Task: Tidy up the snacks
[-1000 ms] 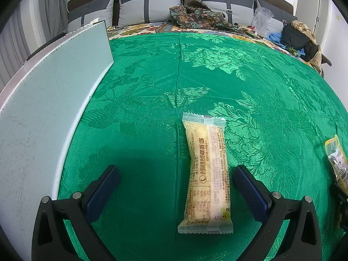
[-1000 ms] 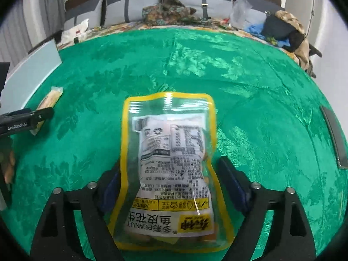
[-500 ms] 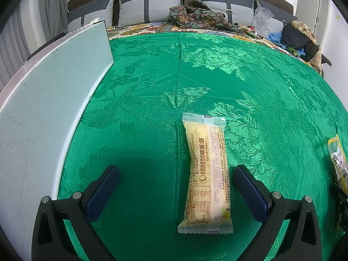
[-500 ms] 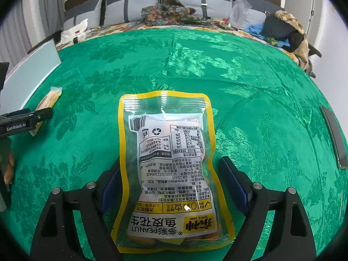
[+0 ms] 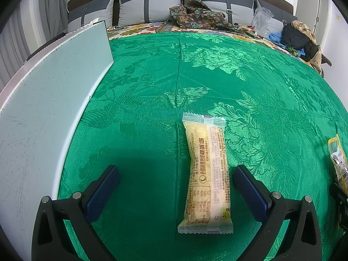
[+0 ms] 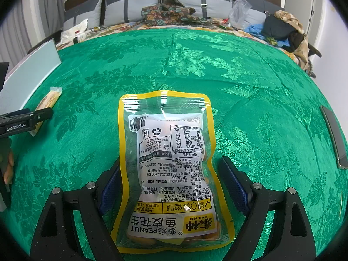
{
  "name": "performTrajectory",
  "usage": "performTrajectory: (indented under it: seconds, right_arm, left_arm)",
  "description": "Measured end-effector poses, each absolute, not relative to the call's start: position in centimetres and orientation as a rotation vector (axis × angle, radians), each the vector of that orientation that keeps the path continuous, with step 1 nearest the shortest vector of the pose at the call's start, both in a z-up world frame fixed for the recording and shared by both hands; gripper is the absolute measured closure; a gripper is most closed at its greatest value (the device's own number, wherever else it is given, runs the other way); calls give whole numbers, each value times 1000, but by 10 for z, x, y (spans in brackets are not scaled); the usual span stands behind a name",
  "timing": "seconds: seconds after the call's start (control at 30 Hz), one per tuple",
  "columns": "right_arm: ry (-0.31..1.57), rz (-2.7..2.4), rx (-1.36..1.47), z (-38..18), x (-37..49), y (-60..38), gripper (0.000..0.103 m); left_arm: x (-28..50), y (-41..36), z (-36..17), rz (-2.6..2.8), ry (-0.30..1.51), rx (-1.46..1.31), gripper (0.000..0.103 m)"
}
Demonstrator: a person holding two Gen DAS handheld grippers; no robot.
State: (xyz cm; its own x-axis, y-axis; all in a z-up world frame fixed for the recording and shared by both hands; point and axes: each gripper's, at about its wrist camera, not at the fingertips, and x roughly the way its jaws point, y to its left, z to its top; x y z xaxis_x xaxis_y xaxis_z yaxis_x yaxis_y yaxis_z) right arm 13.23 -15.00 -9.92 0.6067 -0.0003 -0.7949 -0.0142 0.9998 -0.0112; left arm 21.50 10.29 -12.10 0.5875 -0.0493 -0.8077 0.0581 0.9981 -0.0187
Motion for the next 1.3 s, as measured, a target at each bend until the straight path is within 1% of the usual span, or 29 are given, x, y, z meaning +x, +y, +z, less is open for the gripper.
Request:
performTrajectory:
  seconds: [0.73,0.8,0.9,0.93,0.97,1.0,1.03,1.07,1.1,1.13,1.2,1.3]
  right_arm:
    - [919,8,-17,-100,132,-151,16]
    - [919,8,-16,-100,132,-152,16]
    - [955,9,-15,-99,134,-150,16]
    - [1003,14,-13,-97,138,-150,16]
    - [1075,27,-8,-95,143,-152,16]
    - [1110,38,-5,-93,147,-153,18]
    - [1144,57,1,-91,151,-155,27]
    - [1156,69,4,-87,153,-157,42]
    - [1168,81,21,-85,154,-159,43]
    - [1199,119,106,-84,155,-167,45]
    - [1209,144,211,-81,152,-177,45]
    - [1175,183,377,-69,139,-188,45]
  left_arm:
    - [215,103,-121,-61,941,8,0]
    - [217,103,-120,-56,972,9,0]
    - [220,97,-118,-79,1073,19,0]
    - [219,94,-117,-96,1092,29,5]
    - [217,91,-113,-123,1084,43,23]
    - [214,88,-109,-146,1069,61,38]
    - [212,86,-105,-166,1062,77,73]
    - [211,84,-103,-165,1077,93,74]
    - [208,85,-102,-177,1090,79,74]
    - [204,87,-100,-195,1089,52,74]
    - [192,93,-92,-208,1069,6,75]
    - [169,108,-71,-243,1026,-113,74]
